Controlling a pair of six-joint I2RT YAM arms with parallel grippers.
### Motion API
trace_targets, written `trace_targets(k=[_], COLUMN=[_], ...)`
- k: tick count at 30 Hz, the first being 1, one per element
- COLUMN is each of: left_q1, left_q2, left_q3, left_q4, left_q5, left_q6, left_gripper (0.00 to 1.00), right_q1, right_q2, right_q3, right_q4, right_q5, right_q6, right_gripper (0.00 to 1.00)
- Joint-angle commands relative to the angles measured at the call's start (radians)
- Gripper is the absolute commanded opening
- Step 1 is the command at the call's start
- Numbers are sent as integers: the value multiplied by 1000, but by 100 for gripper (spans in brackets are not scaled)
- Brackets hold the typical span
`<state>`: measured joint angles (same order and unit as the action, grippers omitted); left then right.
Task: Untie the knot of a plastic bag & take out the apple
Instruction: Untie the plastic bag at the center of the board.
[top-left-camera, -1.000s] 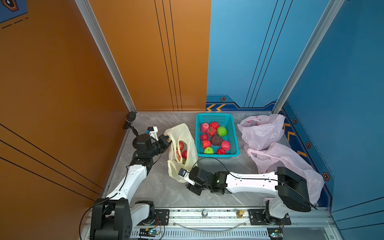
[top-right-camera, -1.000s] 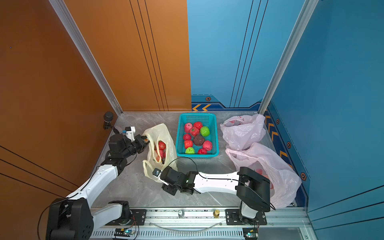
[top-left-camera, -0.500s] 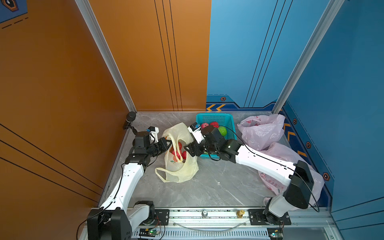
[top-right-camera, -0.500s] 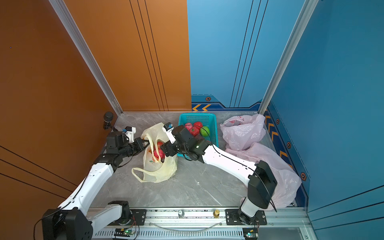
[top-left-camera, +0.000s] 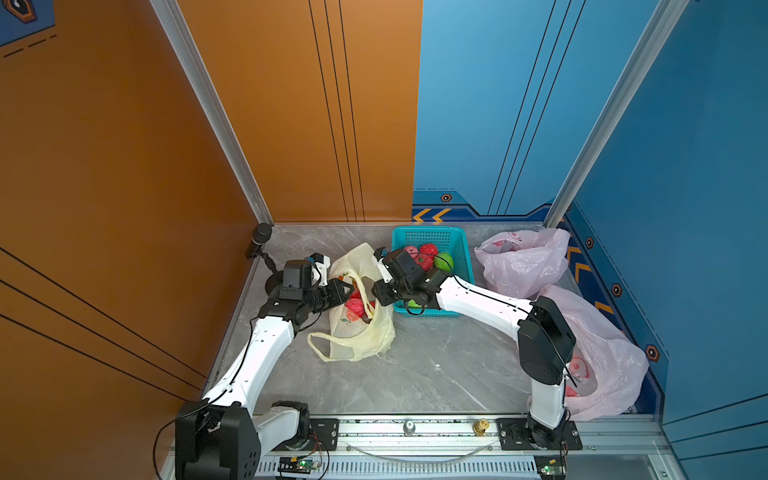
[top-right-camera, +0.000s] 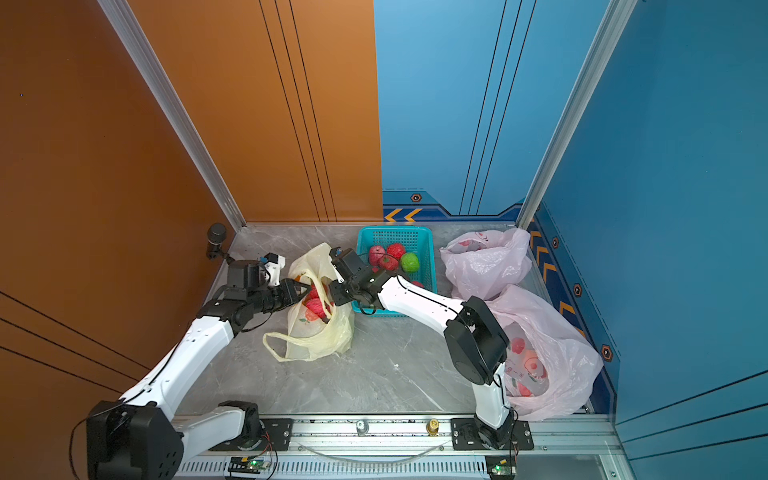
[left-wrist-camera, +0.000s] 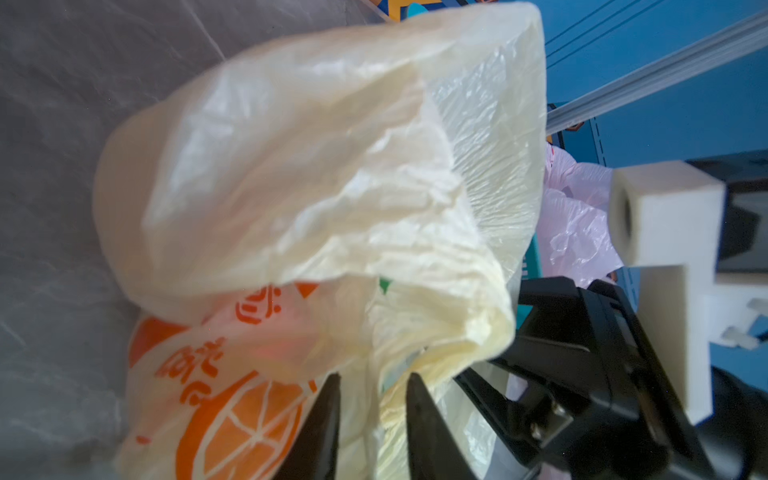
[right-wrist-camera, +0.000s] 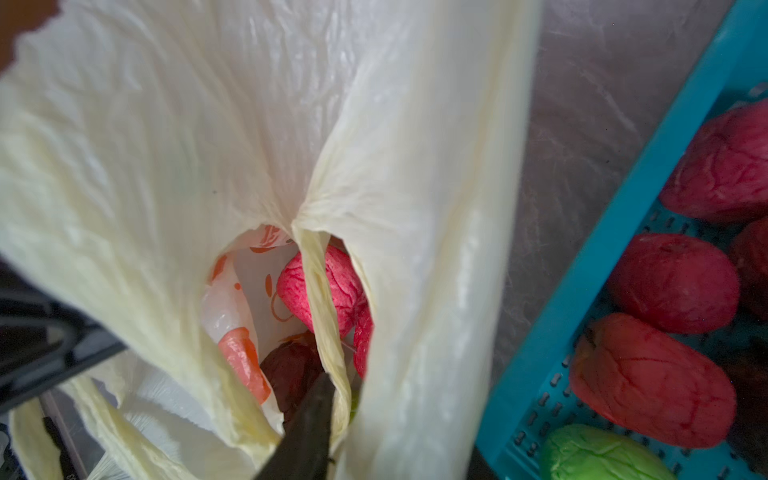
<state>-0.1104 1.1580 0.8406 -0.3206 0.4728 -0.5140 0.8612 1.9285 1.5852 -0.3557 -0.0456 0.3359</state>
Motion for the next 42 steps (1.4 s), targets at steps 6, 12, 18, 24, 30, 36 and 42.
trace_targets(k=[6, 12, 18, 24, 30, 36, 42], left_q1=[-5, -55, -86, -65, -65, -49, -34], left_q2=[-132, -303, -265, -185, -84, -14, -9], left_q3=[28, -41, -132, -228, -260, -285, -252], left_q4=[-228, -276, -211, 24, 274, 394, 330], left_q5=[-239, -382, -400, -414, -305, -164, -65], left_q6=[66, 13, -16, -41, -80, -86, -68], left_gripper=[71, 74, 83, 93, 94, 60, 7], right_q1=[23, 15, 22, 25, 27, 24, 17], right_q2=[-45, -17, -37, -49, -54, -56, -57], right_q3=[-19, -30, -37, -44, -57, -66, -69], right_q4=[-133, -128, -72, -67, -56, -45, -43], right_q5=[432, 398, 328, 312, 303, 291, 291], right_q6=[-92, -90, -112, -130, -135, -136, -129], right_gripper=[5, 6, 10, 13, 14, 15, 12])
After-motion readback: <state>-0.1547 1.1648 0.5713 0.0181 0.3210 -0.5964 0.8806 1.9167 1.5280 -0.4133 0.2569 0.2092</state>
